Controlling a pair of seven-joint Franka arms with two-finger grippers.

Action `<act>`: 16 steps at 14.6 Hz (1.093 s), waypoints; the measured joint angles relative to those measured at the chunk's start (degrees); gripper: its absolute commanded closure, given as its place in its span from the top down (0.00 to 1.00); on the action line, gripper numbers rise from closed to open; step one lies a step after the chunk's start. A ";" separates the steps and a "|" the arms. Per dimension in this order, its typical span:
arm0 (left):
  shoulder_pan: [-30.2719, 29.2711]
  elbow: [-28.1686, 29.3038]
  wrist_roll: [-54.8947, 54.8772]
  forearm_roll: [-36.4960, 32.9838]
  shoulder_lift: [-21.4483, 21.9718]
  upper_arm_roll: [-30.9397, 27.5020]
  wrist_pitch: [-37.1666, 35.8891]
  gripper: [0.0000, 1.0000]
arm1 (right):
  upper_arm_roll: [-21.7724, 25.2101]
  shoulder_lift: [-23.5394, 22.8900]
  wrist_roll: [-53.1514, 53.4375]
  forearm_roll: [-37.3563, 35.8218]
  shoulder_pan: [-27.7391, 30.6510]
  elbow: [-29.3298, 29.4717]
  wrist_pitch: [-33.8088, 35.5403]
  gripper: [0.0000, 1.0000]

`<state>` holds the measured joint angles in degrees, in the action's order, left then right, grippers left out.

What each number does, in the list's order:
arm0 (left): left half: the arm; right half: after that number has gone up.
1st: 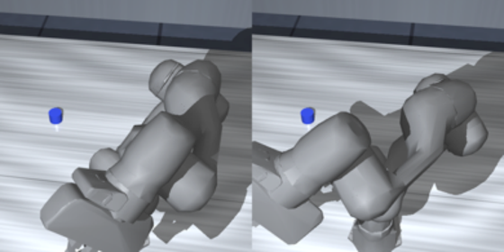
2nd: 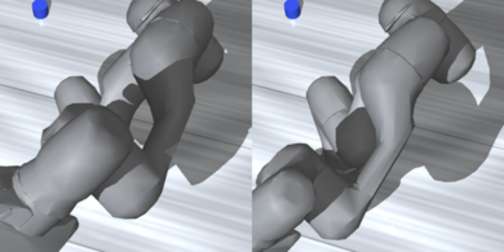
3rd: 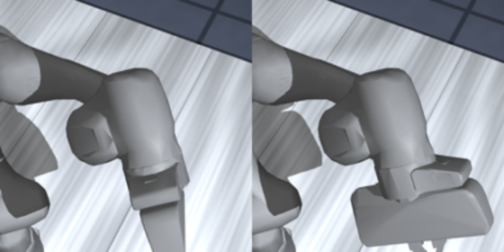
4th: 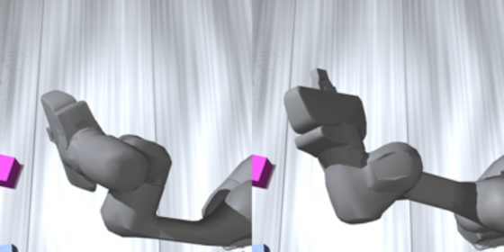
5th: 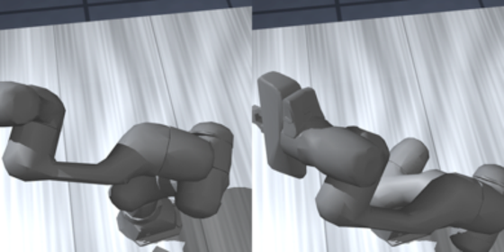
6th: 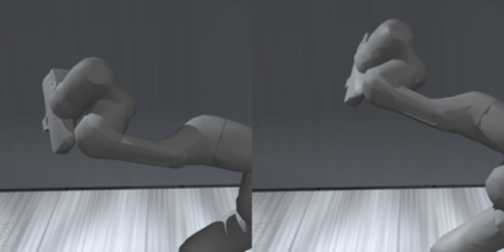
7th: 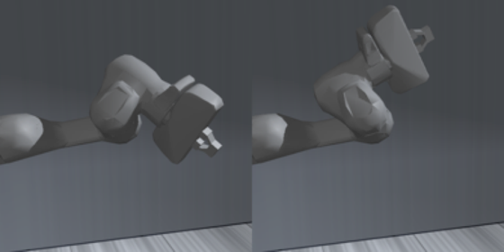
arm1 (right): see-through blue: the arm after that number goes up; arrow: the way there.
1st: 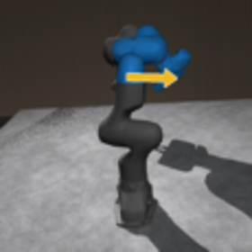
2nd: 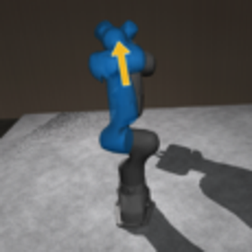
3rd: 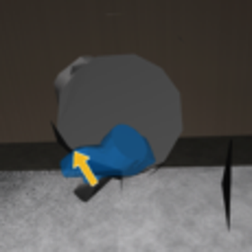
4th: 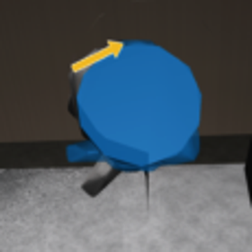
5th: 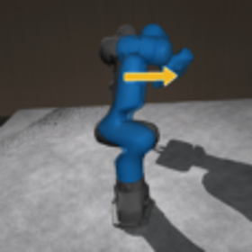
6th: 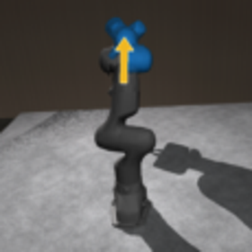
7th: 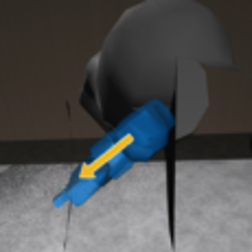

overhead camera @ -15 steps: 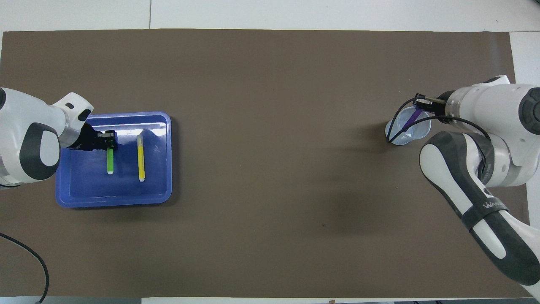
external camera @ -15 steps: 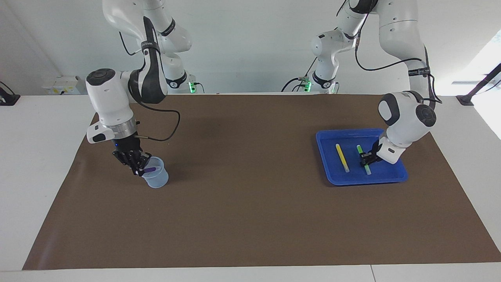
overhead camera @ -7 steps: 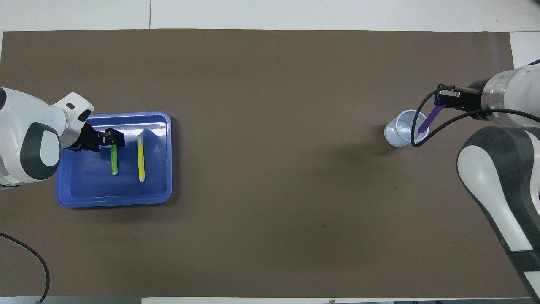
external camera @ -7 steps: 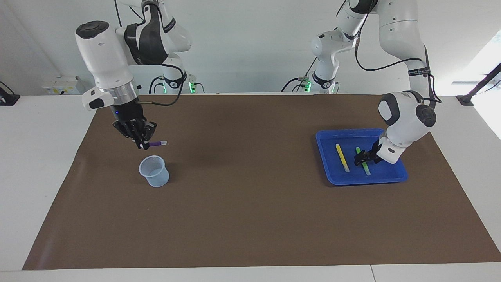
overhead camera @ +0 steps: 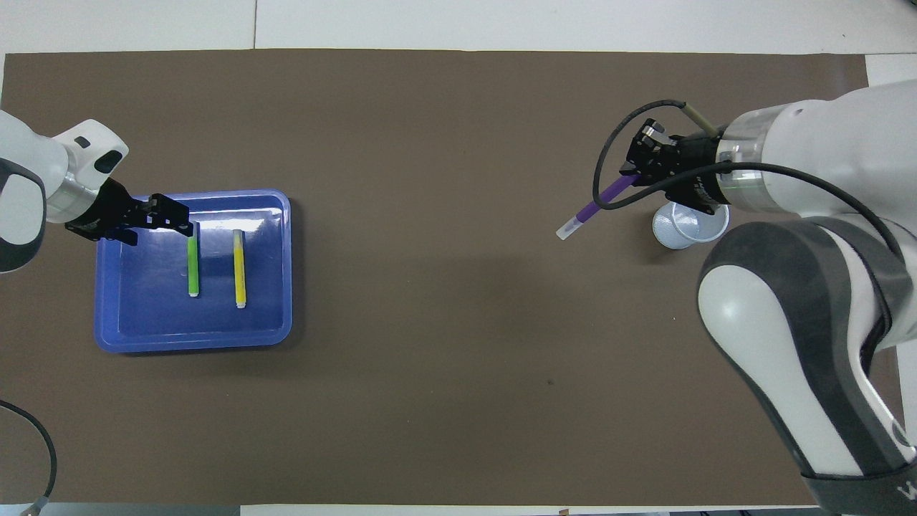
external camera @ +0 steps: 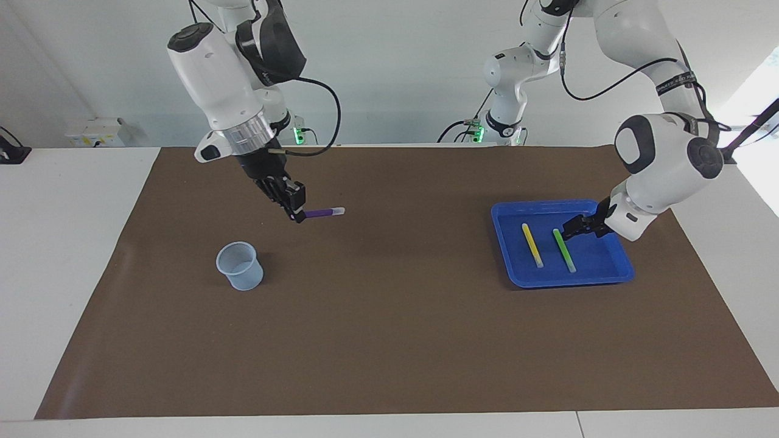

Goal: Right arm passes pens to left for tray arrangement
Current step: 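Pull the purple pen from the cup with the right gripper, then pass the purple pen from the right gripper to the left gripper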

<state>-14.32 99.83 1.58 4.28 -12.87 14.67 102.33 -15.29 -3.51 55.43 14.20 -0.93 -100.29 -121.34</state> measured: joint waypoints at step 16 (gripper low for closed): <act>12.47 -5.18 82.95 15.48 15.79 1.89 -4.51 1.00 | -15.17 -7.67 32.27 0.38 -0.98 11.18 -0.06 0.00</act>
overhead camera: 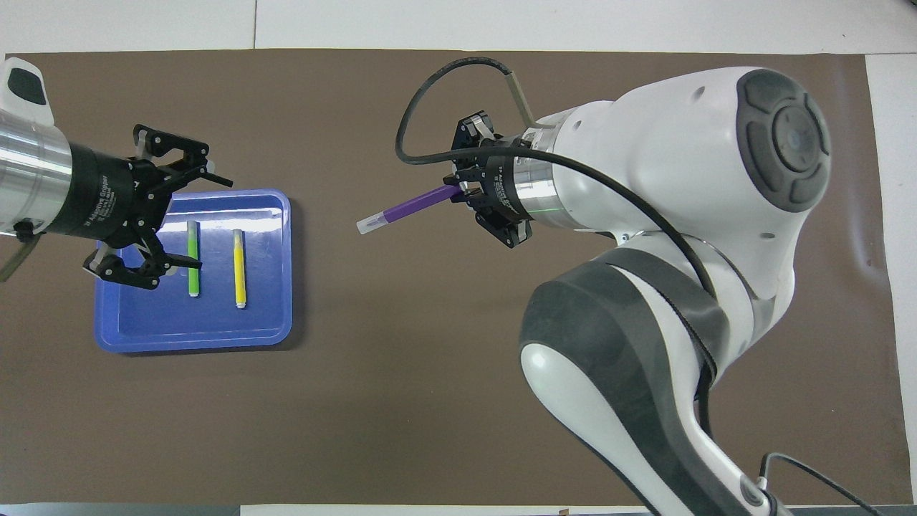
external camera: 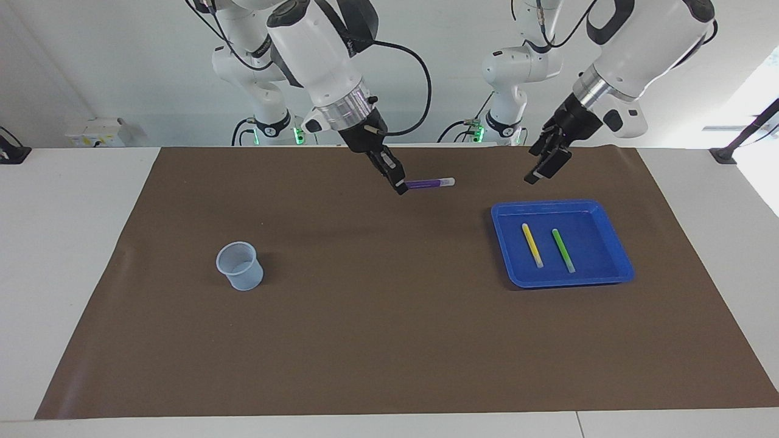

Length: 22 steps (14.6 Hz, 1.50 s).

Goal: Right arm passes pens to left for tray arrangement
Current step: 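Pass the purple pen from the right gripper to the left gripper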

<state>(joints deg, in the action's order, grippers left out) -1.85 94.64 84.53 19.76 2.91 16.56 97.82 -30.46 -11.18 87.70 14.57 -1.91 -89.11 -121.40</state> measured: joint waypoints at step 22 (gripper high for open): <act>17.73 13.05 49.52 -8.56 3.00 0.82 27.41 1.00 | -1.56 -0.40 0.38 -0.69 -0.08 0.09 0.00 0.00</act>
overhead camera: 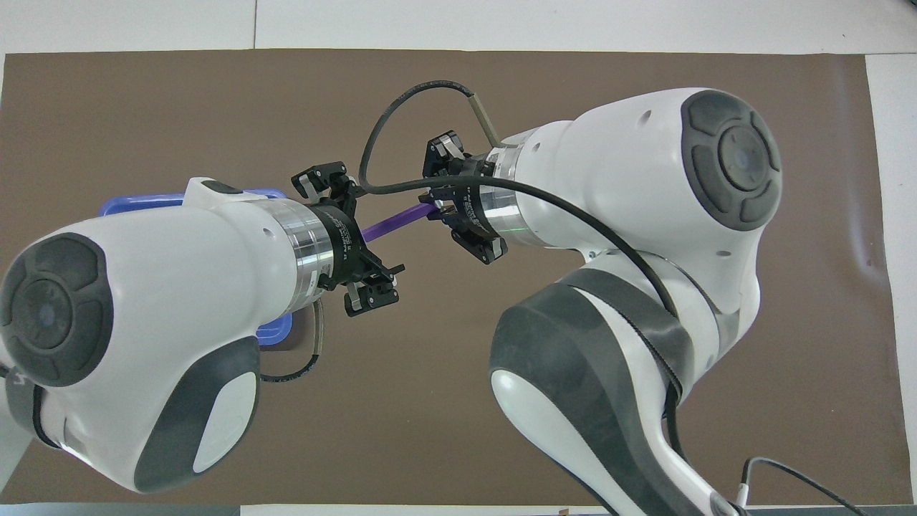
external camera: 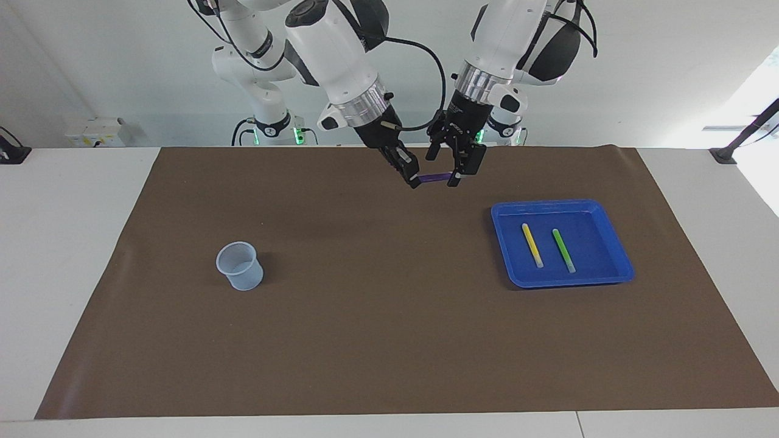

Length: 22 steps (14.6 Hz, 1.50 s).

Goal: Right arm passes pens to left for tray arrangement
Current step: 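Pass the purple pen from the right gripper to the left gripper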

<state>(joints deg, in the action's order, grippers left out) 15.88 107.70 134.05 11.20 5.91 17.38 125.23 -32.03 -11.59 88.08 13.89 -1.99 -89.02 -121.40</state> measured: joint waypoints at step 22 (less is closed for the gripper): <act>0.98 1.49 0.97 -2.93 0.00 -0.25 2.52 0.00 | -0.27 -0.06 0.29 -0.87 -0.06 0.08 0.31 0.00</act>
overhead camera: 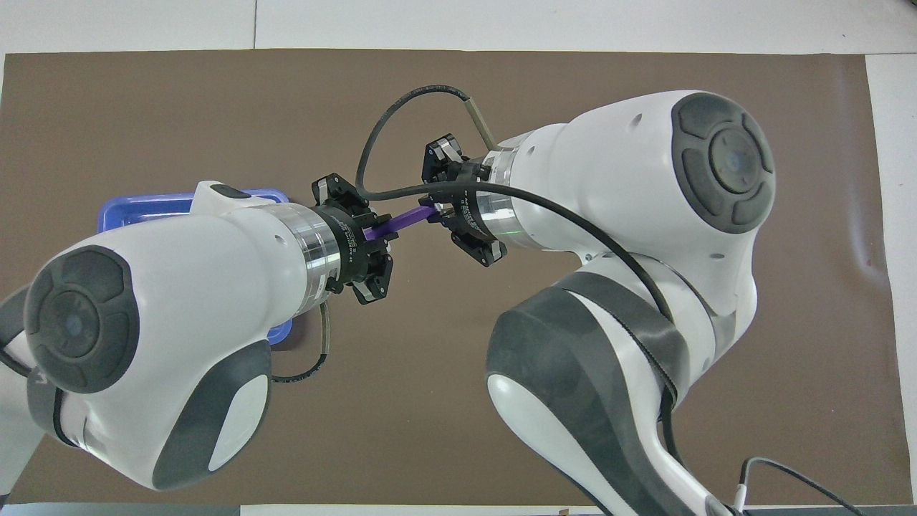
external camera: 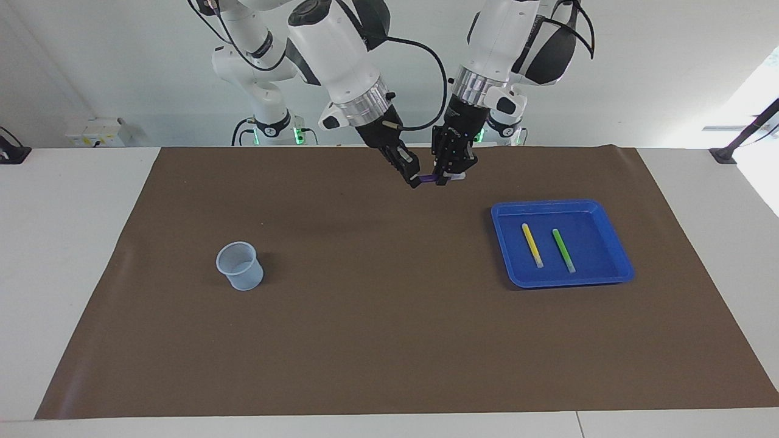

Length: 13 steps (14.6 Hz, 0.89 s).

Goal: Right arm passes pens to left for tray arrangement
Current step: 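Pass the purple pen from the right gripper to the left gripper, then place the purple pen in the tray while the right gripper withdraws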

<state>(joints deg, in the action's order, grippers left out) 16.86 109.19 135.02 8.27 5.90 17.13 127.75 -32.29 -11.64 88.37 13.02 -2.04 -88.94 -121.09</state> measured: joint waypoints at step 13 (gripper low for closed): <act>-3.48 0.06 -7.37 -1.01 -0.10 -0.73 0.15 0.00 | 8.80 1.90 -24.57 -7.17 0.31 -1.20 3.24 1.00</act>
<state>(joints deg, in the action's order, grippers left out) 13.38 109.25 127.66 7.27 5.81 16.40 127.90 -23.50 -9.74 63.80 5.85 -1.73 -90.14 -117.85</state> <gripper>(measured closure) 0.828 0.000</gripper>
